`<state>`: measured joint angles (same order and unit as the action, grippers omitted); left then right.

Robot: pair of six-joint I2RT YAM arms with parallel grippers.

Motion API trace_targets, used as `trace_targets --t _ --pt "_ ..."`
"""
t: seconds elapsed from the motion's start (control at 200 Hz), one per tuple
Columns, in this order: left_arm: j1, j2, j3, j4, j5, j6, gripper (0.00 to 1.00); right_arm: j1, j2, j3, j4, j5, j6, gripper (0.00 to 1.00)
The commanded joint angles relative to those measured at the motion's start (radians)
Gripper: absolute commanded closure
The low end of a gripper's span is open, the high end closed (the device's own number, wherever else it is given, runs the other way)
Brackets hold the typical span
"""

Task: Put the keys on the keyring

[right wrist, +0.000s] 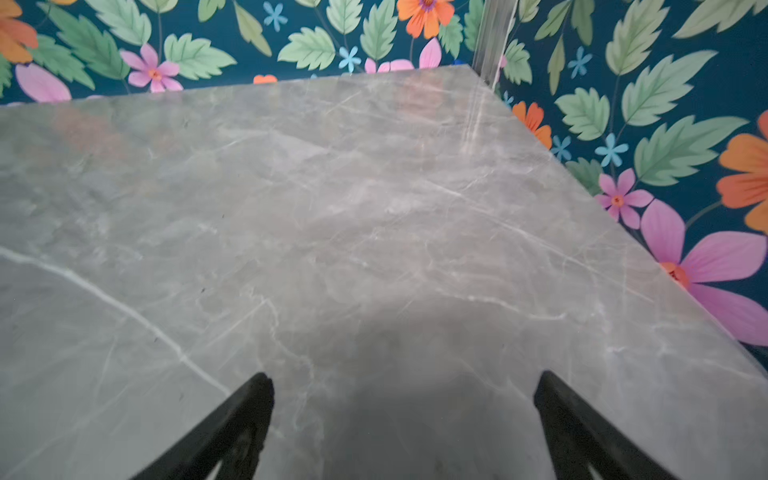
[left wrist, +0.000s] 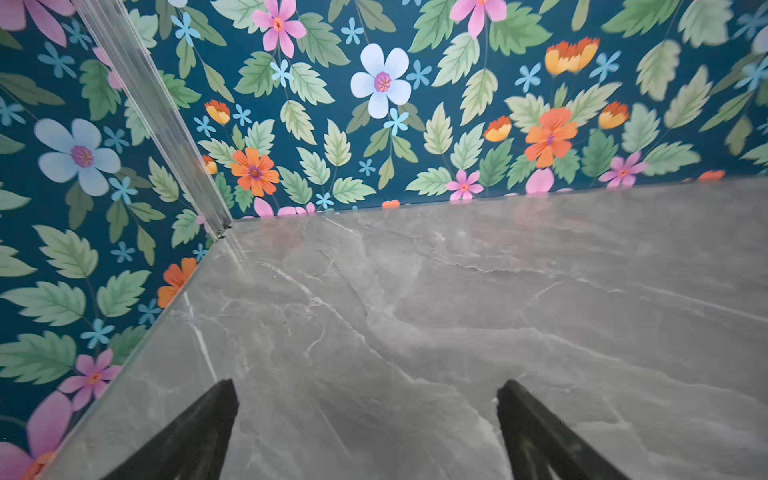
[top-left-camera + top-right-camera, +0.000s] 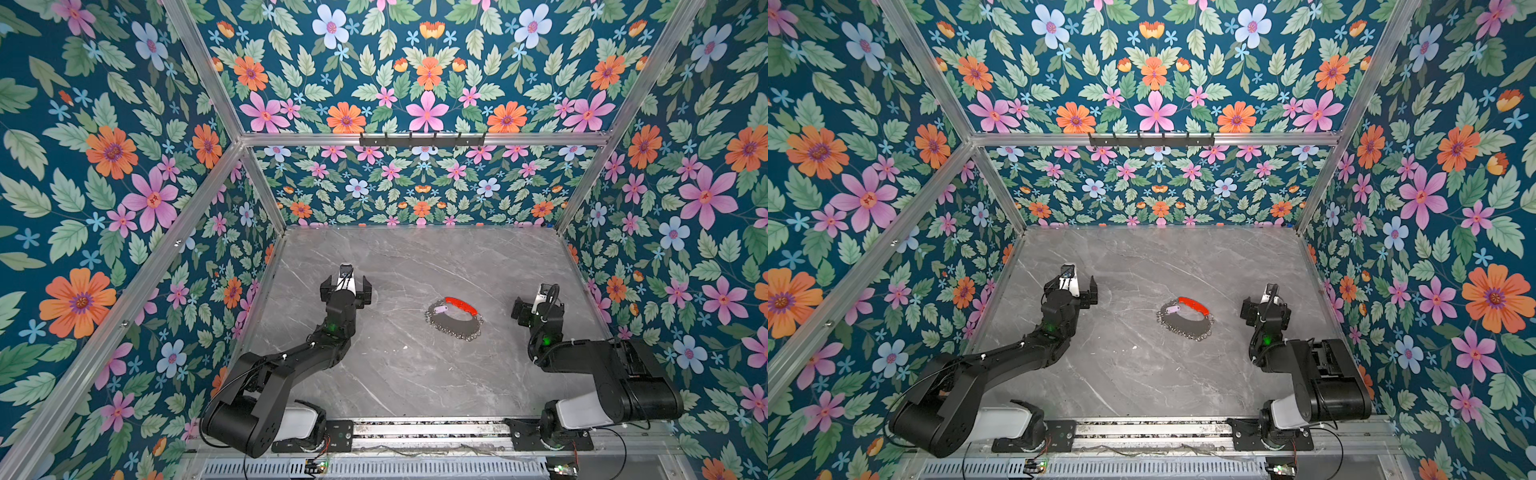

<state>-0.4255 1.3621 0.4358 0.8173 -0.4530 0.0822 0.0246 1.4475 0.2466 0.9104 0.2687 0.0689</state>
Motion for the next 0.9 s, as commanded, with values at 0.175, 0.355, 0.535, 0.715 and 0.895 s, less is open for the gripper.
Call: trace_targets --t 0.175,0.355,0.535,0.715,0.895 --pt "0.093 0.168 -0.085 0.325 -0.091 0.166 0.00 0.011 0.017 0.026 0.096 -0.078 -0.035 0.01" --pt "0.253 0.185 -0.116 0.311 0.037 -0.022 0.00 0.011 0.014 0.028 0.088 -0.079 -0.031 0.01" --pt "0.365 0.238 -0.207 0.508 0.233 -0.089 0.00 0.011 0.015 0.027 0.091 -0.079 -0.031 0.01" --pt "0.363 0.240 -0.169 0.442 0.275 -0.065 0.00 0.012 0.016 0.027 0.090 -0.079 -0.031 0.01" --pt "0.363 0.245 -0.170 0.453 0.276 -0.065 0.00 0.009 0.014 0.034 0.076 -0.089 -0.028 0.01"
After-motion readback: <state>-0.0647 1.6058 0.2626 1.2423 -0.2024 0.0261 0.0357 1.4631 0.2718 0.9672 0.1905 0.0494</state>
